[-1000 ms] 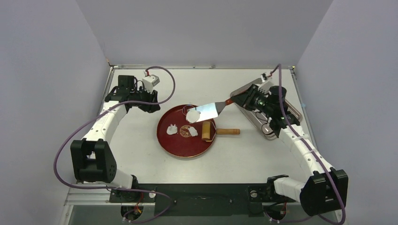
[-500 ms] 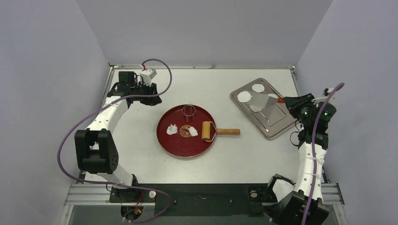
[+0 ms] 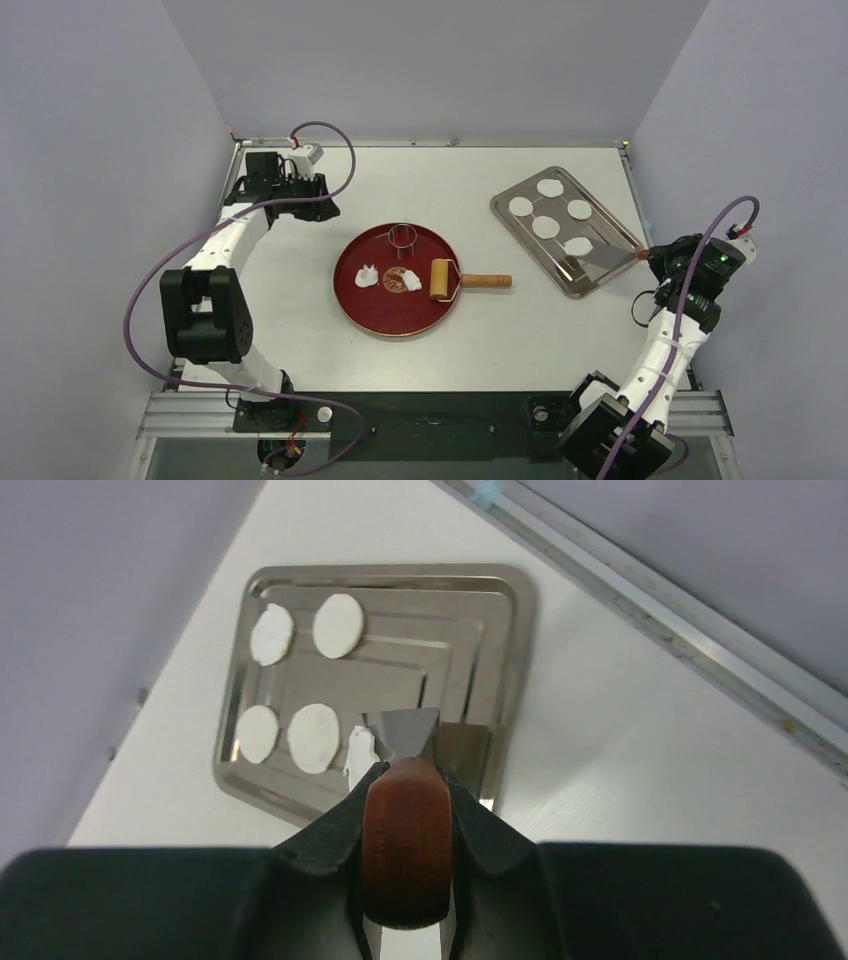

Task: Roll out the dumpling wrappers from the dough
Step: Place the dumpling wrapper on the plate.

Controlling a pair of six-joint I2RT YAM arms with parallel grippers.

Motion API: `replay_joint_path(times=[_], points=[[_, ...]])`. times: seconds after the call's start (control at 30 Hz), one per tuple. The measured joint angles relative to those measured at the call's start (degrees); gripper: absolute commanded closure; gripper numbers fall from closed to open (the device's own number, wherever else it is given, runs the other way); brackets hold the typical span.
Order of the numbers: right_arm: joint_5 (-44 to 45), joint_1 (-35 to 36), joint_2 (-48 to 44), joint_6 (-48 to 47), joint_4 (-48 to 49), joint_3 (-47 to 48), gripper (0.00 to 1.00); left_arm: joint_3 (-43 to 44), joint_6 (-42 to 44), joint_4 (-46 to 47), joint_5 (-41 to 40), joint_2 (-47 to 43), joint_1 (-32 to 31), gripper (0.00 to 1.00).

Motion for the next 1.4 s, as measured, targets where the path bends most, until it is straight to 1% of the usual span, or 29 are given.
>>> replay_joint_path(times=[0.13,0.23,0.3,0.47,0.67,0.87,1.1,1.4], points=[[3.8,0.1,3.1,-4.2,-3.1,1.8,1.0,0.0,-0.1,-0.1,-0.2,0.2,2.4,0.68],[7.5,2.4,3.8,-7.1,-5.2,2.2,1.0,0.0,-0.2,0.0,-0.2,0.2,4.3,0.68],[9.2,5.4,3.8,-8.5,-5.7,3.0,1.0,0.0,-0.6,0.0,-0.1,0.3,5.2,0.68],[16.6,16.4,5.5,-13.7,-7.4,7.5,1.0,0.0,-1.7,0.0,0.5,1.2,6.0,0.68],[23.1,21.2,7.0,-18.4,-9.9,11.2,1.0,0.0,-2.5,0.3,1.6,1.3,6.4,0.68],[28.3,28.3,6.7,-26.0,-10.4,12.7,1.0,0.0,-3.1,0.6,2.4,1.3,6.6,0.68],[28.2,29.9,7.2,-29.7,-11.7,13.8,1.0,0.0,-4.5,1.0,3.4,1.3,6.6,0.68],[23.6,30.6,7.0,-31.0,-11.1,13.9,1.0,0.0,-5.1,1.6,4.3,1.3,6.6,0.68]])
